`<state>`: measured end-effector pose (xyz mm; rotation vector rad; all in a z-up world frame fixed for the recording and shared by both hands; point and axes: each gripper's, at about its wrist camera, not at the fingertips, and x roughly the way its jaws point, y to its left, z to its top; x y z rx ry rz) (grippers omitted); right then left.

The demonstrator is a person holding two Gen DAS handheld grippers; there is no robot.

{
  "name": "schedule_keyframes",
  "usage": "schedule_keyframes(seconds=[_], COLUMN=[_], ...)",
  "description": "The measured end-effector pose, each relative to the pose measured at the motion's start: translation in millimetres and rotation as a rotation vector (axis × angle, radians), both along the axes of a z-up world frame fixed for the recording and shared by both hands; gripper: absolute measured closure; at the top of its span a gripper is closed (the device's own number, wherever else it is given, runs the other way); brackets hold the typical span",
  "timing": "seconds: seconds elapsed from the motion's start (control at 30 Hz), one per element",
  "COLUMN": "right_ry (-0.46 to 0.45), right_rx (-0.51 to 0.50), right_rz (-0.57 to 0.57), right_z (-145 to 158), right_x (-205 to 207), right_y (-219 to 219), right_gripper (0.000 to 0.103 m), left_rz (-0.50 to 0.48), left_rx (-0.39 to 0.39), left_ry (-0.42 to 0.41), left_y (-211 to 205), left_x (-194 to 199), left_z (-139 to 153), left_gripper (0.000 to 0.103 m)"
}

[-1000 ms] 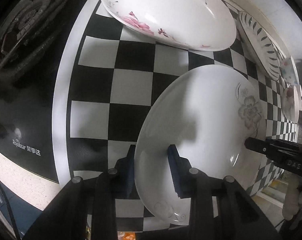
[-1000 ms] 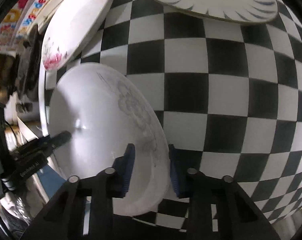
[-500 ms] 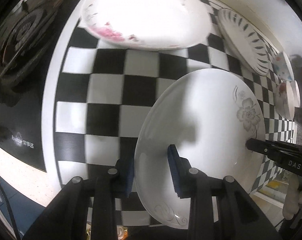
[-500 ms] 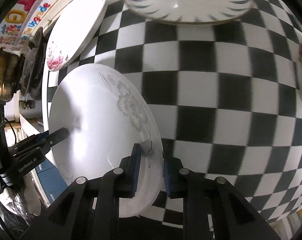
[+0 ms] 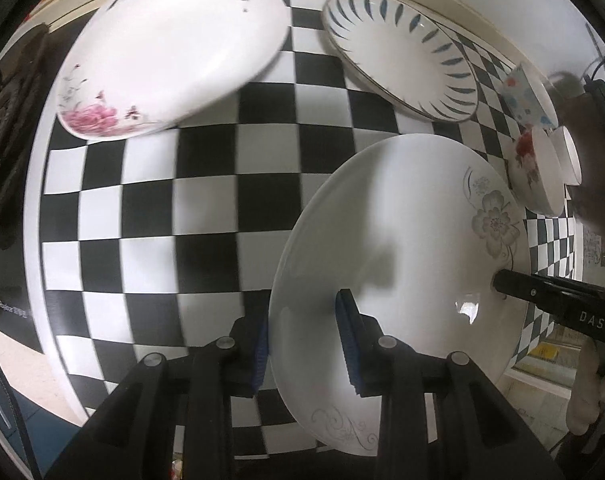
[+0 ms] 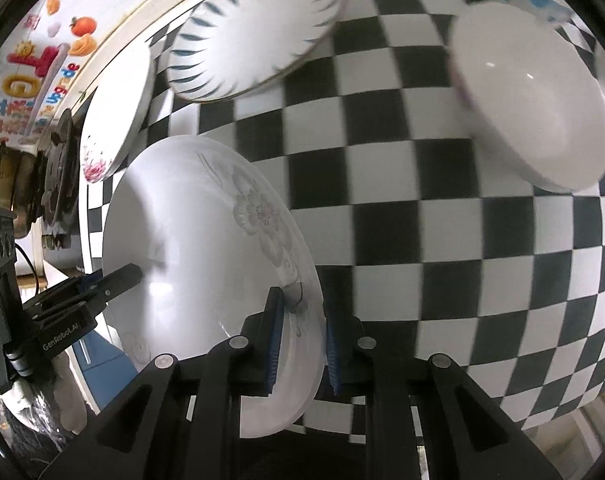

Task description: Organize plates and bowls

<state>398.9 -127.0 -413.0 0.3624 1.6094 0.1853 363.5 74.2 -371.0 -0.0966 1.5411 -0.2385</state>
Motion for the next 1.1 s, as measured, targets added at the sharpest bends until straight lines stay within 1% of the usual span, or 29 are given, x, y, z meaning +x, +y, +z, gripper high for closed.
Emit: schedule_keyframes(seconds=[0.1,0.27,0.43,0.73,0.83,0.9,0.97,1.03,1.1], right_ry=[0.004,0.008,0.008,0.026,0.030,0.033,0.045,0.056,0.048], right_rx=[-0.002,0.002,0.002,-0.005,0.008,0.013,0.022,0.026,0.012], right_rz=[-0.002,0.001,0.008,0.028,0.029,0.034,0.041,0.037,0.056], right_z=[-3.7,-10.9,-15.9,-30.2,-33.8,-35.3,-35.9,-31.5,-20.8], right_x=[-1.3,-4.1,-2.1,0.9,1.2,0.8,1.6,0.8,-2.0], right_y=[-10.8,-27.3,-36.7,-41.7,-45.8,-47.2,-46.0,-48.7,-49.8], right_gripper=[0.082,0.082,0.082,0.082,0.082,0.082,0.081,0.081,0.079], left_rz=[0.002,0.003,0.014,0.032,0.036,0.053,0.080,0.127,0.168], left_rx=[0.005,0.013,0.019,0.024,0.035,0.036,0.036,0.057,0.079], left_ry=[0.010,0.016,0.027,0.052,0.046,0.057,0.062,0.025,-0.035], left_y=[-11.9,-21.5,-18.2,-24.7,-25.0,-22.7,-17.4,-8.6,1.4], left_x=[3.2,-2.5,-3.0,-3.6,-4.7,-4.9,-5.9,-8.9,-12.8], left_z=[-6.7,-11.1,-16.3,-30.8,-30.5,-31.1,-27.8,-10.5,15.6], left_gripper=[0.075,0.075,0.075,0.074,0.074,0.074,0.074,0.074,0.074])
